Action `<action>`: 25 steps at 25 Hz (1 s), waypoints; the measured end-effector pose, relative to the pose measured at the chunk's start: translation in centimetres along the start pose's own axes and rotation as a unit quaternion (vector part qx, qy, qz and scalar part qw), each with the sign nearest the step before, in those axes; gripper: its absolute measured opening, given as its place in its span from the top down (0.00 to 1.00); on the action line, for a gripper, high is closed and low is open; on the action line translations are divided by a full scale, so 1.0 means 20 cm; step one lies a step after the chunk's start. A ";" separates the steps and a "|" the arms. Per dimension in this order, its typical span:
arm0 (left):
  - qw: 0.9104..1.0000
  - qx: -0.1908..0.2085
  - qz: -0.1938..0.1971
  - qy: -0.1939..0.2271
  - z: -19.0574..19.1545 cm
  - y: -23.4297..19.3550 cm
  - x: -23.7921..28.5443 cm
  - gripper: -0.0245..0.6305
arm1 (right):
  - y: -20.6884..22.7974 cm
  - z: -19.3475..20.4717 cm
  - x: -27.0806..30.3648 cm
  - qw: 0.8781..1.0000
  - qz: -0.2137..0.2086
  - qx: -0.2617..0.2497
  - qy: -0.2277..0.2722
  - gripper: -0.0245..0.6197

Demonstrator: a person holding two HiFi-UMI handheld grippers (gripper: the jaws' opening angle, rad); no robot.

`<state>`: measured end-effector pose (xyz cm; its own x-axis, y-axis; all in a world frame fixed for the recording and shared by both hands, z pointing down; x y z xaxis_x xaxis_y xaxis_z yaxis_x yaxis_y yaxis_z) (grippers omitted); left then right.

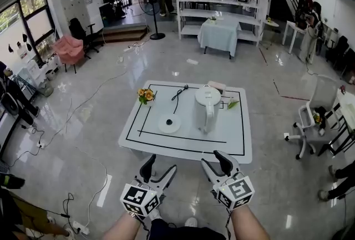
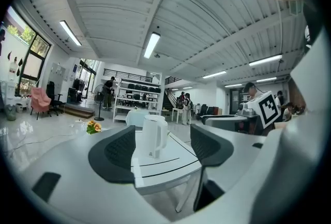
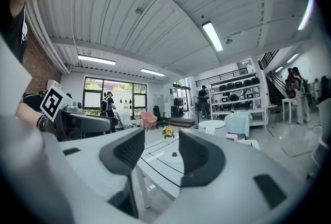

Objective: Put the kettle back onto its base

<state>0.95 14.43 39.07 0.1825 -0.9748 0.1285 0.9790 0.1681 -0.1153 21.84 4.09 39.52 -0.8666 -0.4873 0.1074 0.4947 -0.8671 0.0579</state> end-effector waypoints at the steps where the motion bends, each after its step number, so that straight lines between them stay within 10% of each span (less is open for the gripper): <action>1: 1.000 0.000 0.000 0.000 -0.01 0.00 0.00 0.46 | 0.01 0.00 0.00 1.000 0.000 0.003 -0.001 0.66; 25: 0.998 -0.008 0.059 -0.007 -0.08 -0.50 0.41 0.43 | 0.26 -0.06 0.48 0.995 0.096 0.039 0.000 0.61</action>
<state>-7.47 4.45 39.75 0.2970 -0.9464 0.1272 0.9494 0.2783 -0.1459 16.04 -5.15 39.65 -0.7562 -0.6424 0.1244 0.6540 -0.7480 0.1132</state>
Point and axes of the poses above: the fingertips, and each gripper's own axes: x forward along the fingers, y to its right, z out of its underside, the point moved 8 cm from there along -x, backward along the fingers, and after that the axes turned 2 degrees about -y, right-handed, at the moved point
